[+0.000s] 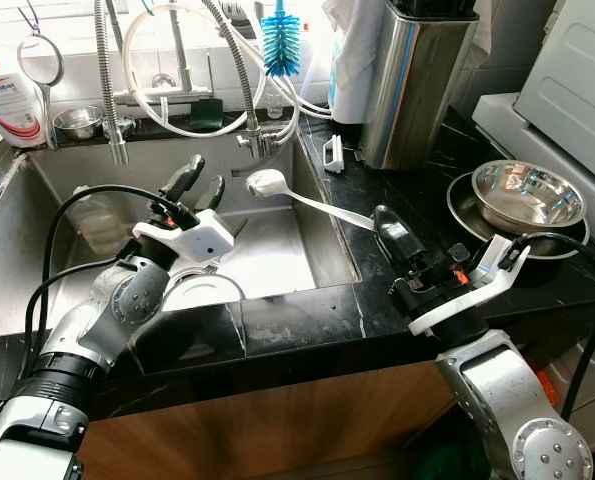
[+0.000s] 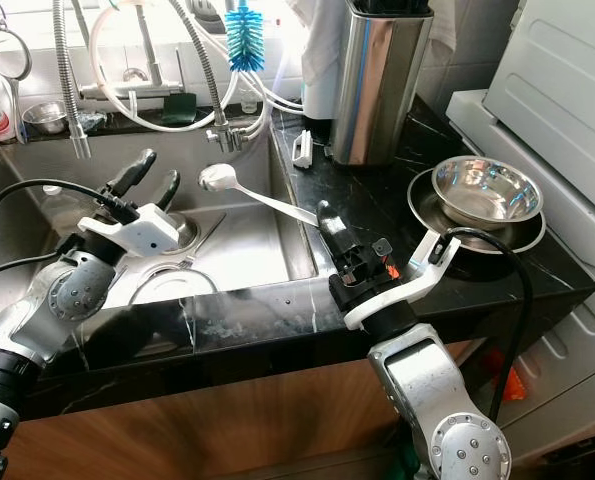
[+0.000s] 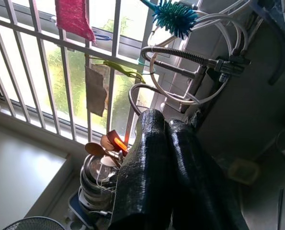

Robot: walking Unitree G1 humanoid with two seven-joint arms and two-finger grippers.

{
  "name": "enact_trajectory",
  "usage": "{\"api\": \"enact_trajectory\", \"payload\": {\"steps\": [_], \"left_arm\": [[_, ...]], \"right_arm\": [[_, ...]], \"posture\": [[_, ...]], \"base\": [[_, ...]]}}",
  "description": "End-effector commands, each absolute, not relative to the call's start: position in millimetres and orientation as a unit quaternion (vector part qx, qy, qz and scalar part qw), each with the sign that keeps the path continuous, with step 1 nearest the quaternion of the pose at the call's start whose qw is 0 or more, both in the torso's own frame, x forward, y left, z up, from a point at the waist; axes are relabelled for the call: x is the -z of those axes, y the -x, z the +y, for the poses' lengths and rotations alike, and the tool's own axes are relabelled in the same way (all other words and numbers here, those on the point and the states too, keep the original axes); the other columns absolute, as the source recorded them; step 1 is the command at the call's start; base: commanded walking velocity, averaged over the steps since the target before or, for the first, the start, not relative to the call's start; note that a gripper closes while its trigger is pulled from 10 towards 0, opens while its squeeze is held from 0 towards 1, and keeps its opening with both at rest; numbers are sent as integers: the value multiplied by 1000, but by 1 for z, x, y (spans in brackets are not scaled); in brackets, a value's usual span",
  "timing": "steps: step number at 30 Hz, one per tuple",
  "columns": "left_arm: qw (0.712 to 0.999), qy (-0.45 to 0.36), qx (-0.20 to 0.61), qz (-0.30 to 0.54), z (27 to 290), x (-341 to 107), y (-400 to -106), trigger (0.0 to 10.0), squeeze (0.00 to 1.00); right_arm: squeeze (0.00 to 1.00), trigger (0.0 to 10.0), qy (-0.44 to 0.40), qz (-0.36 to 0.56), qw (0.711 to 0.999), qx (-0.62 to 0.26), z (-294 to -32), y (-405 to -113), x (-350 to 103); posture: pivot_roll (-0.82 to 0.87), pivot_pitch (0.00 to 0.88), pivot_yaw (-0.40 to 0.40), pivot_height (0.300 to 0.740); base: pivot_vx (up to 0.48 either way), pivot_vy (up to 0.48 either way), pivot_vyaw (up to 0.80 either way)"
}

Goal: Kitchen organization

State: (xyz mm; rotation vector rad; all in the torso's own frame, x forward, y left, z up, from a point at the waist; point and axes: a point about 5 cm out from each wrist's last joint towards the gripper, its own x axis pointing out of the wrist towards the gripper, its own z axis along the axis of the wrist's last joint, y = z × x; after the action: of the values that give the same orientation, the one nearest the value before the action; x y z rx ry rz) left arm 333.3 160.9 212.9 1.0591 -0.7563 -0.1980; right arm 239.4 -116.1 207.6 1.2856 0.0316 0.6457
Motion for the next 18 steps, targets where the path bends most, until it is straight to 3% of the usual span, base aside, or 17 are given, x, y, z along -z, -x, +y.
{"api": "enact_trajectory", "payload": {"steps": [1, 9, 18], "left_arm": [[785, -493, 104, -361, 159, -213, -329, 10000, 0], [765, -495, 163, -378, 146, -207, -321, 10000, 0], [768, -476, 151, -401, 143, -215, -319, 10000, 0]], "right_arm": [[0, 10000, -589, 13, 749, -304, -113, -239, -209], [0, 10000, -585, 11, 752, -304, -113, -239, -209], [0, 10000, -583, 20, 751, -309, -108, -240, -208]], "posture": [[33, 48, -28, 740], [29, 49, -27, 740], [34, 50, -29, 740]], "base": [[0, 0, 0], [0, 0, 0], [0, 0, 0]]}}
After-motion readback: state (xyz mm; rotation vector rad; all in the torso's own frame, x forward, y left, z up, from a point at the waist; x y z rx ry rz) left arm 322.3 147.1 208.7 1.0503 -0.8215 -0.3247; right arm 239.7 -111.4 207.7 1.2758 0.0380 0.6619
